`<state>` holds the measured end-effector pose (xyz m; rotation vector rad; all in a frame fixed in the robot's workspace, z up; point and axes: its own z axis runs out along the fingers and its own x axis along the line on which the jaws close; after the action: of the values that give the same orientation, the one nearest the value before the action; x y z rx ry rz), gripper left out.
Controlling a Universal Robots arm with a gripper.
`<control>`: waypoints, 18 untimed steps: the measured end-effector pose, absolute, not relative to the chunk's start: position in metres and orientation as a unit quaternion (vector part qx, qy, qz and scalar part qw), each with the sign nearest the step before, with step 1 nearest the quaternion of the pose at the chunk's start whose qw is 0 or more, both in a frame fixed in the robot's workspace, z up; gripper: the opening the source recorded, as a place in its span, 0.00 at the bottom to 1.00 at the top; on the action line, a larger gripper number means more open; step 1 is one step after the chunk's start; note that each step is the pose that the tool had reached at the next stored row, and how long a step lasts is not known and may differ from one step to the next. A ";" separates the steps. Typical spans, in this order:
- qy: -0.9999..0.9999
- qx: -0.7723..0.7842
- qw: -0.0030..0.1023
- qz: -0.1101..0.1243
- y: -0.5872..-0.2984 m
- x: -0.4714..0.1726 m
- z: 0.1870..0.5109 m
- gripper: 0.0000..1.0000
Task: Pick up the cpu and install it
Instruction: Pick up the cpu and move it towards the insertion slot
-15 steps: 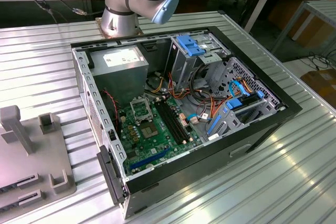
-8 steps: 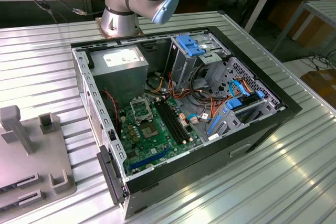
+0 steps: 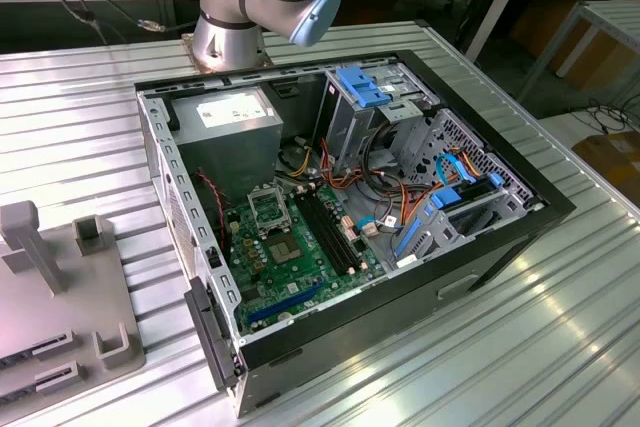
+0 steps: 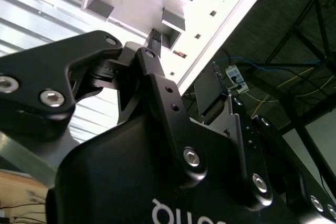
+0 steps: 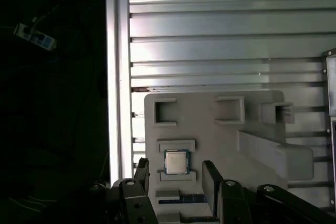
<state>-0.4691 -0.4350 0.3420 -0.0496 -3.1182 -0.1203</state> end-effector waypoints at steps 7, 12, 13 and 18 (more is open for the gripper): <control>-0.999 -0.016 0.010 -0.038 -0.436 -0.469 0.334 0.53; -0.999 -0.016 0.010 -0.039 -0.436 -0.469 0.332 0.53; -0.999 -0.016 0.010 -0.039 -0.436 -0.469 0.332 0.53; -0.999 -0.016 0.010 -0.038 -0.437 -0.469 0.329 0.53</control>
<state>-0.4691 -0.4368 0.3289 -0.0495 -3.1180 -0.1200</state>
